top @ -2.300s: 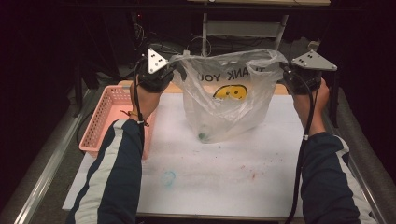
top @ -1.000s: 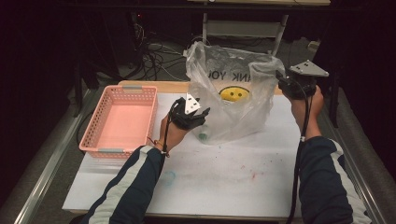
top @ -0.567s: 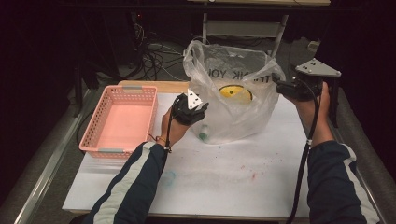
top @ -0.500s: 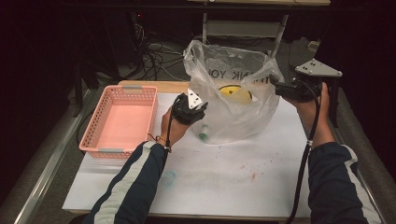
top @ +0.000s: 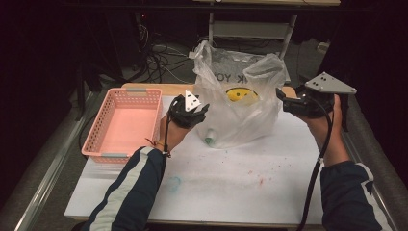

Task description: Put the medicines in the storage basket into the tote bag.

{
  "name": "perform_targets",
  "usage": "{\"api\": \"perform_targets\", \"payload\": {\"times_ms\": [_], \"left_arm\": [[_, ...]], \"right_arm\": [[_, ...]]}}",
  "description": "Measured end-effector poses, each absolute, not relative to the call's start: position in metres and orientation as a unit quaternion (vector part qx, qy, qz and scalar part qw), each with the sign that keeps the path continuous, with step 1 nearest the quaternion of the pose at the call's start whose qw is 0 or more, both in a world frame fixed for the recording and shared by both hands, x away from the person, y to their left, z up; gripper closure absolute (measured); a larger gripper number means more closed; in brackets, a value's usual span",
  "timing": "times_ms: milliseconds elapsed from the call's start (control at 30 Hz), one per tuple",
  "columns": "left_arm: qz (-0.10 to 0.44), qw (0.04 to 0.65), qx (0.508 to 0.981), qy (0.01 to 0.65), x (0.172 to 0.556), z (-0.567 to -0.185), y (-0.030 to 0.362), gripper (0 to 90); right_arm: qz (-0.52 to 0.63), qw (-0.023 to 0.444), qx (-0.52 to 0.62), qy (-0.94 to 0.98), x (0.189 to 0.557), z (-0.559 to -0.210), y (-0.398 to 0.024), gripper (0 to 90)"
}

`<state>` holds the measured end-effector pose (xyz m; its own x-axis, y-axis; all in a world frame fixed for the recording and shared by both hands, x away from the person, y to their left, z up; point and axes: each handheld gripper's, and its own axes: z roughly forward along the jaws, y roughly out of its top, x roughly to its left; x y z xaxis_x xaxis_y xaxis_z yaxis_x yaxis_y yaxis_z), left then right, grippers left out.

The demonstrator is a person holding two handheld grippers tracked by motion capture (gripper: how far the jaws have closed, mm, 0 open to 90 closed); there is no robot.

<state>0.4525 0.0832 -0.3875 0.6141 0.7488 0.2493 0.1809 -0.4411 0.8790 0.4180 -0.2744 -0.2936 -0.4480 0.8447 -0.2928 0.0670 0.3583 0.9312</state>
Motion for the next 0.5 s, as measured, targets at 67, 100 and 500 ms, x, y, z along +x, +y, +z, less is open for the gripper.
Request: {"api": "perform_targets", "payload": {"times_ms": [67, 100, 500], "left_arm": [[0.33, 0.442, 0.785, 0.282, 0.443, -0.384, 0.09, 39.1], [0.334, 0.444, 0.784, 0.277, 0.437, -0.382, 0.092, 36.5], [0.354, 0.461, 0.768, 0.27, 0.404, -0.387, 0.127, 22.8]], "right_arm": [[0.47, 0.413, 0.317, 0.713, 0.413, -0.298, -0.274, 19.0], [0.471, 0.411, 0.314, 0.715, 0.41, -0.3, -0.273, 18.9], [0.479, 0.402, 0.295, 0.723, 0.385, -0.333, -0.262, 18.8]]}}
